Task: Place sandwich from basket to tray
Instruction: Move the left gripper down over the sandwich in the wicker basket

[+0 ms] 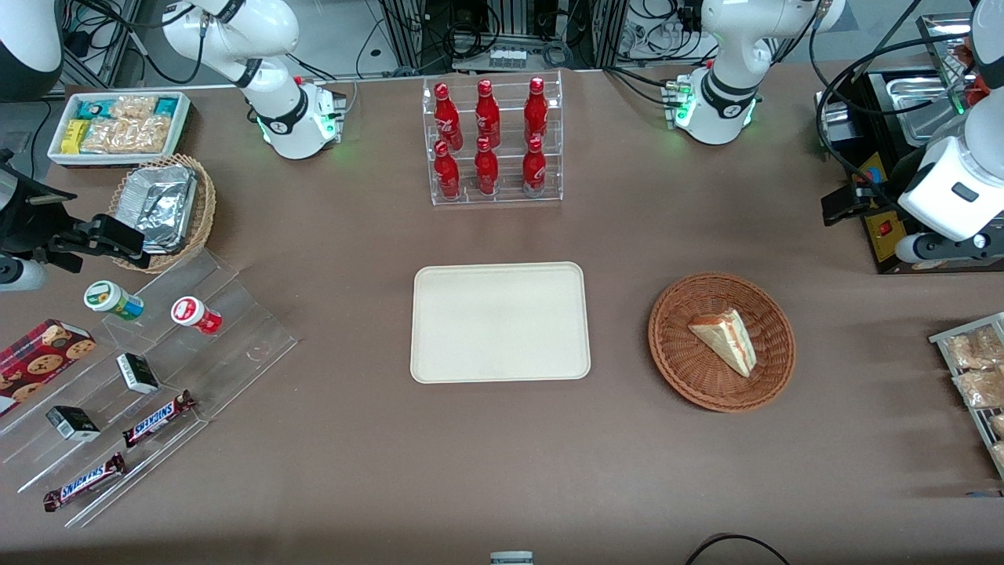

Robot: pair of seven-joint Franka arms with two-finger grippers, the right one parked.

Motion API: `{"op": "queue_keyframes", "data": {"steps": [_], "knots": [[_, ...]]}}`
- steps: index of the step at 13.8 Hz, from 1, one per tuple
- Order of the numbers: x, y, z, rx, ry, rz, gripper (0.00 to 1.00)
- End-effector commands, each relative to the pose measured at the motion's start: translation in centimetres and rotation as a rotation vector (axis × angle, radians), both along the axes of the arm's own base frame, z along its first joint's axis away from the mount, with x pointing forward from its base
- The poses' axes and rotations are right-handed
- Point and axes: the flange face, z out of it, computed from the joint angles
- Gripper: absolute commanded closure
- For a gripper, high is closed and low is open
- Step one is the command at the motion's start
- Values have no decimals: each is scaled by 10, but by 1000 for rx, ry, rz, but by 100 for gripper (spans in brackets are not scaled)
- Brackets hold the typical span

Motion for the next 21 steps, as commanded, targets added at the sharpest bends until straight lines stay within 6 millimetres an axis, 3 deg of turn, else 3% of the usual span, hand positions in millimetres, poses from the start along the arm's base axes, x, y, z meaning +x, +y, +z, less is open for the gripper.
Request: {"op": "queue_keyframes", "data": {"steps": [1, 2, 7, 8, 10, 14, 16, 19, 21], "knots": [[0, 2, 4, -6, -1, -3, 0], [2, 3, 1, -8, -3, 5, 0], [45, 10, -79, 76, 47, 122, 0], [48, 9, -103, 131, 68, 129, 0], [50, 8, -128, 134, 40, 140, 0], [55, -3, -189, 114, -60, 471, 0], [58, -35, -218, 118, -109, 617, 0], [62, -62, -249, 126, -135, 698, 0], [55, -64, -270, 122, -145, 713, 0]]}}
